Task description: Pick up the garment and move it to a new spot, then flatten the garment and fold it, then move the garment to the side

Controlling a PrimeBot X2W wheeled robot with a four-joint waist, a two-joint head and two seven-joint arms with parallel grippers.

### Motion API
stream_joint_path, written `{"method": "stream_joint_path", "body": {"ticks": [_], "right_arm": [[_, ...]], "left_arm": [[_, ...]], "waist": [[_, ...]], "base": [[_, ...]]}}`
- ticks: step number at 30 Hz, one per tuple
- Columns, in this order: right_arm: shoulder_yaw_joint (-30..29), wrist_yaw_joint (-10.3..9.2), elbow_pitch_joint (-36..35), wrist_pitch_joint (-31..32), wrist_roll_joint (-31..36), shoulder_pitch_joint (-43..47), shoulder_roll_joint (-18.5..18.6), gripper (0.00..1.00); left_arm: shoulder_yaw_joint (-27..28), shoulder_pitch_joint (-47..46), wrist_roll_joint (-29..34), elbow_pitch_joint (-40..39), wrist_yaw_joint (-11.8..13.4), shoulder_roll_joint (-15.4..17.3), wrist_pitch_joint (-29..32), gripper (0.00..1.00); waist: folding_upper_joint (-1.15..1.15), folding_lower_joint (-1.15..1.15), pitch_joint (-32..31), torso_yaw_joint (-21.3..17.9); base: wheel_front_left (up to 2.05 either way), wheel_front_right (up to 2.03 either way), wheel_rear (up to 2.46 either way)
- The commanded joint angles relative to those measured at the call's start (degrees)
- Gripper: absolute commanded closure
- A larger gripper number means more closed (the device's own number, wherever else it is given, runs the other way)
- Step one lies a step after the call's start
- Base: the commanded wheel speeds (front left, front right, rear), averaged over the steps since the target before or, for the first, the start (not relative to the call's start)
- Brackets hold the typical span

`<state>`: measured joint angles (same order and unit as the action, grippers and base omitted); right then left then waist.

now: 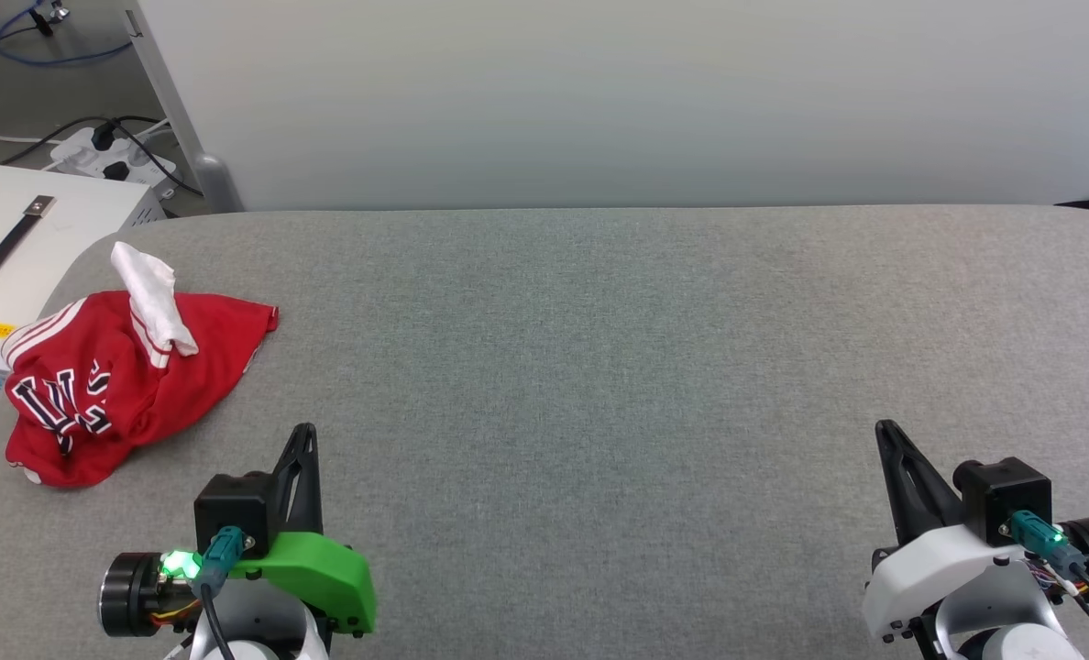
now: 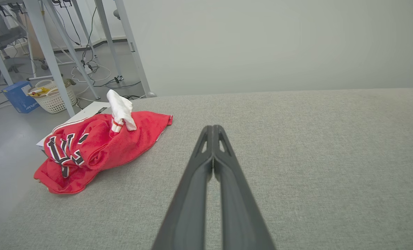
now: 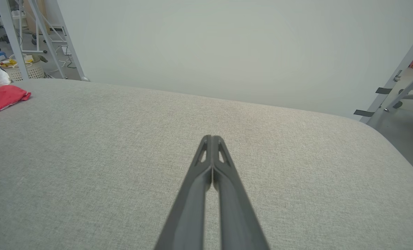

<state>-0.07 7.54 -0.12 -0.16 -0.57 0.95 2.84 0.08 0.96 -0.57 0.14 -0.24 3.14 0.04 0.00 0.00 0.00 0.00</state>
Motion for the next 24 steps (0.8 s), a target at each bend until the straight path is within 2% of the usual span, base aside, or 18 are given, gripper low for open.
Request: {"method": "stream_joint_path", "body": {"ticks": [1, 15, 16, 24], "right_arm": [[0.1, -0.05, 0.1, 0.2, 0.6, -0.9, 0.0, 1.0], [0.1, -0.05, 0.1, 0.2, 0.6, -0.9, 0.0, 1.0], [0.0, 0.0, 0.0, 0.0, 0.0, 0.0, 0.0, 0.0], [-0.4, 0.0, 0.1, -0.6, -0.3, -0.1, 0.0, 0.0]], "left_arm": [[-0.1, -1.0, 0.6, -0.1, 0.2, -0.3, 0.0, 1.0], [-0.1, -1.0, 0.6, -0.1, 0.2, -0.3, 0.0, 1.0], [0.0, 0.0, 0.0, 0.0, 0.0, 0.0, 0.0, 0.0], [-0.1, 0.0, -0.1, 0.1, 0.4, 0.0, -0.6, 0.0]], "waist": [[0.0, 0.0, 0.0, 0.0], [0.0, 0.0, 0.0, 0.0], [0.0, 0.0, 0.0, 0.0], [0.0, 0.0, 0.1, 0.0]], "base": [[0.0, 0.0, 0.0], [0.0, 0.0, 0.0], [0.0, 0.0, 0.0], [0.0, 0.0, 0.0]]}}
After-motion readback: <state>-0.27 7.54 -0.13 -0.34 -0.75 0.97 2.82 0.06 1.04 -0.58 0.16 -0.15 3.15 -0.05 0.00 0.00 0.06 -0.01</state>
